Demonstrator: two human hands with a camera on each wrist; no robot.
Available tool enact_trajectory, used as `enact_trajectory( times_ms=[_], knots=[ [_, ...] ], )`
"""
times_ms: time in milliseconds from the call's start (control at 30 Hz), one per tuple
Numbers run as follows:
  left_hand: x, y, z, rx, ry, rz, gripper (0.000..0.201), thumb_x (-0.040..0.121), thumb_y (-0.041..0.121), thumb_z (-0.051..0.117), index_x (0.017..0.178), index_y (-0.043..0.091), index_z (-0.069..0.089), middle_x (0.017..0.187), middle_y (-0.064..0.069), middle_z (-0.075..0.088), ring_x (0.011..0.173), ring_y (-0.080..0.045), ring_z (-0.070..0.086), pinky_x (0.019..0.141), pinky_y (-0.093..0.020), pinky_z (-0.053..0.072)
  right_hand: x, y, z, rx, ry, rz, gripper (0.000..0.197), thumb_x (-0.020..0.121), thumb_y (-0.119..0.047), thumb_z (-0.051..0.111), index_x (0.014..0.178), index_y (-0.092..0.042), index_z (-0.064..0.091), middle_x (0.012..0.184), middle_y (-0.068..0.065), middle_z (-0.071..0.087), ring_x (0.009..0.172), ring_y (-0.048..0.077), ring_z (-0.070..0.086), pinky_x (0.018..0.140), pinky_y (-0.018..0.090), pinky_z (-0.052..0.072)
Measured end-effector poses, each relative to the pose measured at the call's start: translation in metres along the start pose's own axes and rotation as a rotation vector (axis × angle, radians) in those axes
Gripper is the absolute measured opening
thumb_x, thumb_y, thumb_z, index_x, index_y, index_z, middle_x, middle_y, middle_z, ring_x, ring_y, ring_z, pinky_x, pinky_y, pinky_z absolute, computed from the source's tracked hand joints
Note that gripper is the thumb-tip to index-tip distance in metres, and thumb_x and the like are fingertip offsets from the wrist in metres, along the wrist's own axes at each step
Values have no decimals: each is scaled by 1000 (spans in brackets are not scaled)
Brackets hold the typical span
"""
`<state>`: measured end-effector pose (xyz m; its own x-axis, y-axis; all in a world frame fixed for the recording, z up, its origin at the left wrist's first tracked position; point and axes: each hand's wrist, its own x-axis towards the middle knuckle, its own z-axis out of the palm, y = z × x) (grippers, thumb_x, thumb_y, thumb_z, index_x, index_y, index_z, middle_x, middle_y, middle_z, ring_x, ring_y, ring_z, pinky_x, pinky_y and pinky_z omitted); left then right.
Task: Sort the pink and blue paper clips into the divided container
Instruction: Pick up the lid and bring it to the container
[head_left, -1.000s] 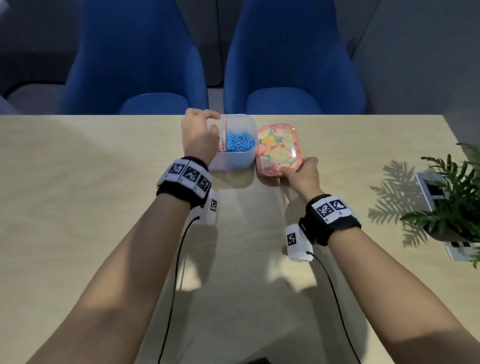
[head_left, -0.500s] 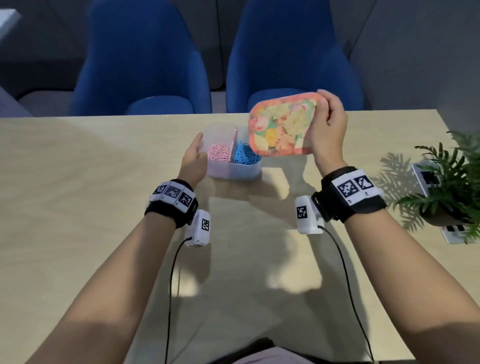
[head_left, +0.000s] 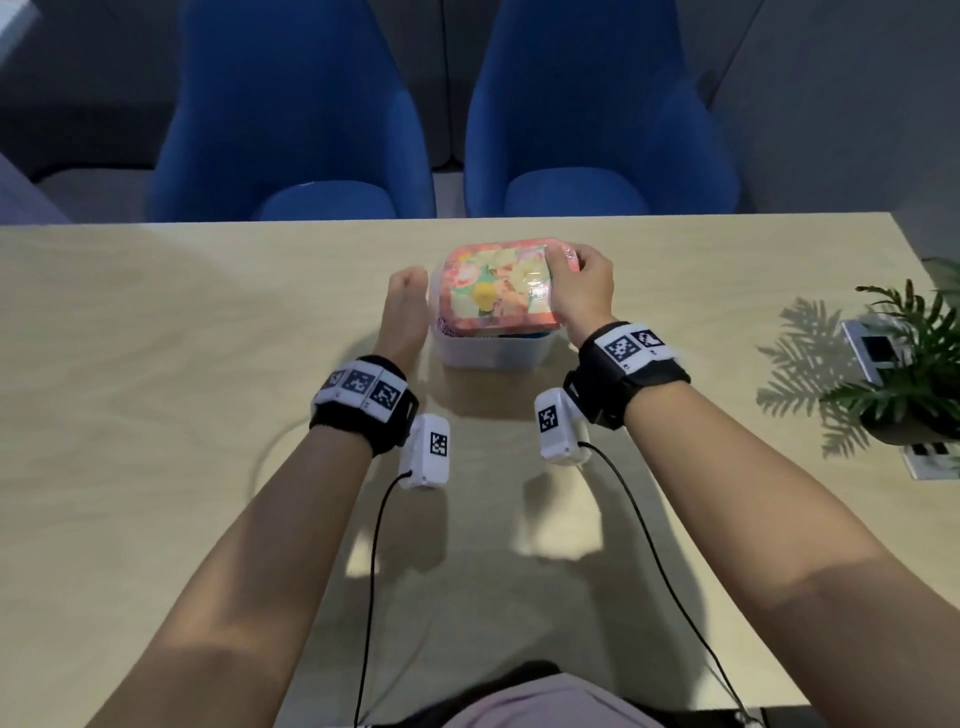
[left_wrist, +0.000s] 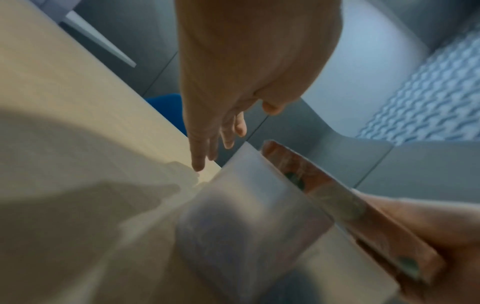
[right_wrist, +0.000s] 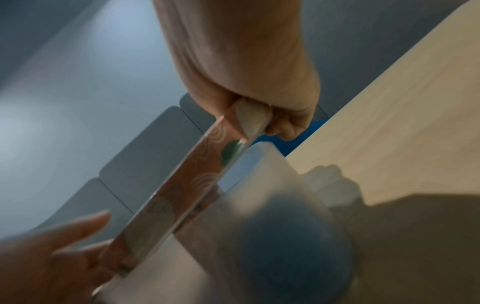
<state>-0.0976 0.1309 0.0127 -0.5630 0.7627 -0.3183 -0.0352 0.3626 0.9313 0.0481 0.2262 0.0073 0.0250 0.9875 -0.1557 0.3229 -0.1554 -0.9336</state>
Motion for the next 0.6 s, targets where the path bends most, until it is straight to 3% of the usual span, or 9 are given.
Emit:
enact_trajectory(
  times_ms=[100, 233, 300, 367, 400, 500, 600],
  knots=[
    [20, 6, 1, -62, -115, -96, 64, 87, 52, 28, 122, 3, 50, 125, -17, 60, 111, -23, 61, 101, -42, 46, 2, 9, 13, -88, 22, -10, 47, 75, -50, 48, 93, -14, 71, 99, 13, 68, 95, 33, 61, 84, 46, 53],
    [28, 16, 8, -37, -186, -128, 46, 97, 42, 23, 91, 17, 61, 110, -13, 68, 101, -27, 66, 94, -41, 51, -3, 12, 18, -86, 30, 14, 46, 80, -48, 49, 99, -11, 69, 103, 17, 65, 101, 35, 58, 87, 44, 51],
    [27, 13, 11, -12, -148, -82, 39, 96, 29, 25, 95, 14, 61, 107, -13, 67, 99, -28, 66, 76, -37, 58, -6, 9, 17, -92, 31, 12, 50, 78, -49, 46, 98, -10, 69, 102, 18, 64, 100, 35, 58, 87, 43, 51],
    [26, 10, 13, 7, -124, -42, 40, 94, 23, 26, 112, 8, 58, 110, -14, 66, 93, -25, 66, 49, -21, 52, -9, 6, 15, -105, 30, -9, 46, 83, -45, 49, 103, -9, 69, 108, 18, 61, 104, 33, 55, 92, 40, 48],
    [26, 7, 13, 4, -118, -37, 41, 94, 23, 26, 118, 7, 55, 113, -14, 65, 91, -23, 66, 44, -16, 48, -11, 5, 13, -107, 22, -15, 41, 87, -40, 50, 107, -8, 67, 113, 17, 58, 108, 31, 52, 95, 38, 45],
    [28, 2, 17, -69, -91, -44, 40, 95, 25, 26, 123, 9, 50, 114, -13, 64, 87, -22, 64, 39, -12, 44, -8, 10, 13, -91, 21, -37, 32, 93, -30, 50, 112, -8, 62, 122, 14, 51, 115, 26, 45, 96, 28, 36],
    [24, 2, 19, -89, -66, -56, 39, 97, 24, 25, 122, 6, 49, 105, -12, 62, 73, -17, 63, 36, -12, 42, -11, 7, 11, -91, -8, -33, 31, 95, -28, 46, 115, -8, 60, 125, 13, 49, 120, 26, 42, 93, 24, 30]
  ],
)
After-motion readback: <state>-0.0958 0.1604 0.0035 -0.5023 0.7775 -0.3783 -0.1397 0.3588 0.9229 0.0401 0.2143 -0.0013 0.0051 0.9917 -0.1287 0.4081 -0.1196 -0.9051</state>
